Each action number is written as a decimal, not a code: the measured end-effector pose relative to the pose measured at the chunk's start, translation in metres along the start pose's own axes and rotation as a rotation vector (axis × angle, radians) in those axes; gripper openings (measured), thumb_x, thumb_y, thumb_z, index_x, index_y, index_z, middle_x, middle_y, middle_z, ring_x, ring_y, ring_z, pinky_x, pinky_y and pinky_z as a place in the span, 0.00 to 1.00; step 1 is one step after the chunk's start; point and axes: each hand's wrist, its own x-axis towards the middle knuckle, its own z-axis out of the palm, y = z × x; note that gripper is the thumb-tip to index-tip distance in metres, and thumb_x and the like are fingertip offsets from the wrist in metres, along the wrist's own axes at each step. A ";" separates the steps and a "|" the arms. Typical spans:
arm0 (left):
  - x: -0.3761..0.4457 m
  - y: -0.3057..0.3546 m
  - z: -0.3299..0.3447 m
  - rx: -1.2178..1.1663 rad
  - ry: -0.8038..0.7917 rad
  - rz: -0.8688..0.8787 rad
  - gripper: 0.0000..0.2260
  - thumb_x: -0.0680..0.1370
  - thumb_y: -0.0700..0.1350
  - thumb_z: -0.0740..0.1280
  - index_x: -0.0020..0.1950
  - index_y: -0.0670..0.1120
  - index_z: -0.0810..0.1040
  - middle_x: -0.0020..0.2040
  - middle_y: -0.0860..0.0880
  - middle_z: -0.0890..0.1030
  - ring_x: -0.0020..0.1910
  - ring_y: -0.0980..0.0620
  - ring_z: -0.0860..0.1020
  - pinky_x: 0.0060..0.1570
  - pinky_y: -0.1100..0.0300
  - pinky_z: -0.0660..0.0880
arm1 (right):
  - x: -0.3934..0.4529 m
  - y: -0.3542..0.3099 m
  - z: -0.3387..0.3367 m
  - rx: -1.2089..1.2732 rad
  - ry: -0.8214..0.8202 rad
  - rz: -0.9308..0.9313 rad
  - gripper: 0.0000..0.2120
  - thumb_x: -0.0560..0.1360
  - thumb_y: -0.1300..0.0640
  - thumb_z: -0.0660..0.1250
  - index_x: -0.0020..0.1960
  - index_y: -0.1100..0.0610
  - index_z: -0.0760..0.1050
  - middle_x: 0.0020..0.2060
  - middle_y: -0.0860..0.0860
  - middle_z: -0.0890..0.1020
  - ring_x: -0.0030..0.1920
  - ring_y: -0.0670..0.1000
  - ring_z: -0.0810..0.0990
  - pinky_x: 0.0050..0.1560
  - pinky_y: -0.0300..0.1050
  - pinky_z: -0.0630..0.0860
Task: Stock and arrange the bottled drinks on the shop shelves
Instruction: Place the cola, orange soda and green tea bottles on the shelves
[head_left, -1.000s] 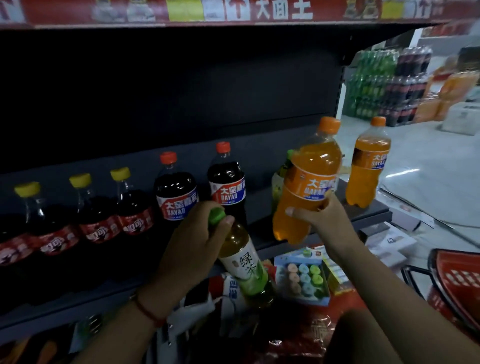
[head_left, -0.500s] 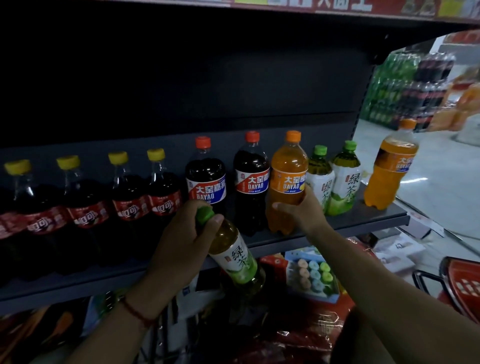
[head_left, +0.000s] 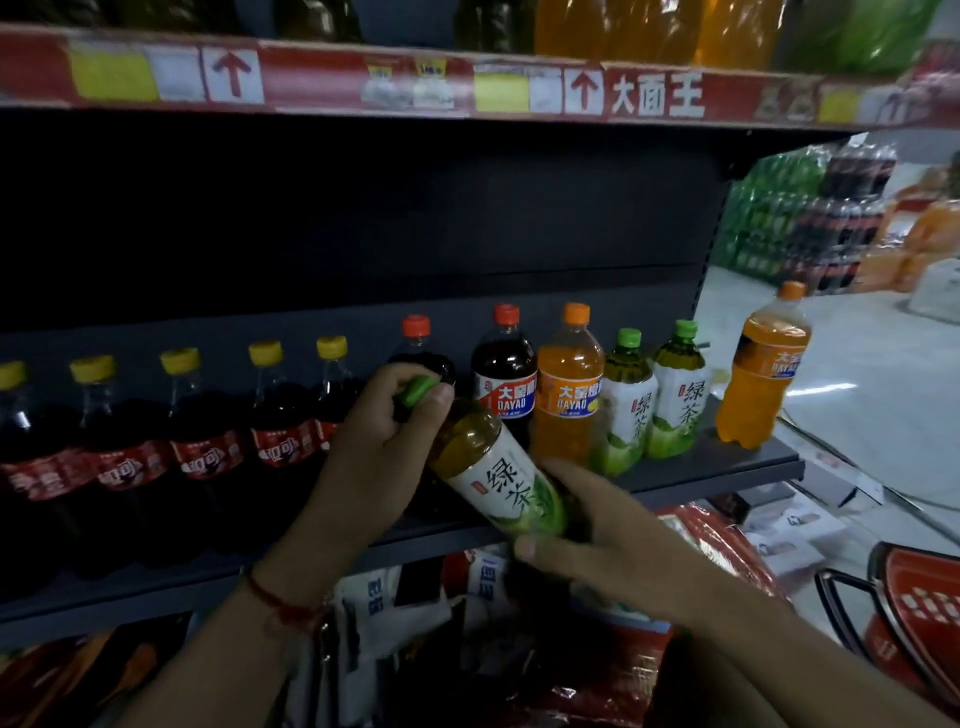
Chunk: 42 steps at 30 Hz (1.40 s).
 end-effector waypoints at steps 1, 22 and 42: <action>0.003 0.011 -0.002 -0.007 0.001 0.020 0.03 0.80 0.50 0.64 0.52 0.55 0.76 0.46 0.55 0.80 0.44 0.63 0.79 0.41 0.69 0.74 | -0.004 -0.007 -0.002 -0.033 0.021 -0.031 0.34 0.66 0.38 0.74 0.69 0.35 0.63 0.62 0.33 0.73 0.61 0.35 0.73 0.63 0.42 0.74; 0.098 0.296 -0.108 0.983 0.022 0.748 0.43 0.73 0.63 0.69 0.78 0.67 0.42 0.74 0.60 0.65 0.67 0.60 0.68 0.61 0.62 0.66 | 0.074 -0.239 -0.126 0.179 0.475 -0.501 0.24 0.66 0.48 0.78 0.60 0.45 0.77 0.49 0.40 0.84 0.49 0.38 0.82 0.48 0.37 0.80; 0.230 0.264 -0.121 1.453 0.372 0.816 0.28 0.80 0.60 0.60 0.78 0.52 0.60 0.65 0.46 0.76 0.65 0.46 0.72 0.63 0.50 0.68 | 0.175 -0.284 -0.143 -0.282 0.578 -0.296 0.20 0.71 0.43 0.72 0.59 0.50 0.74 0.52 0.47 0.80 0.52 0.48 0.79 0.56 0.49 0.78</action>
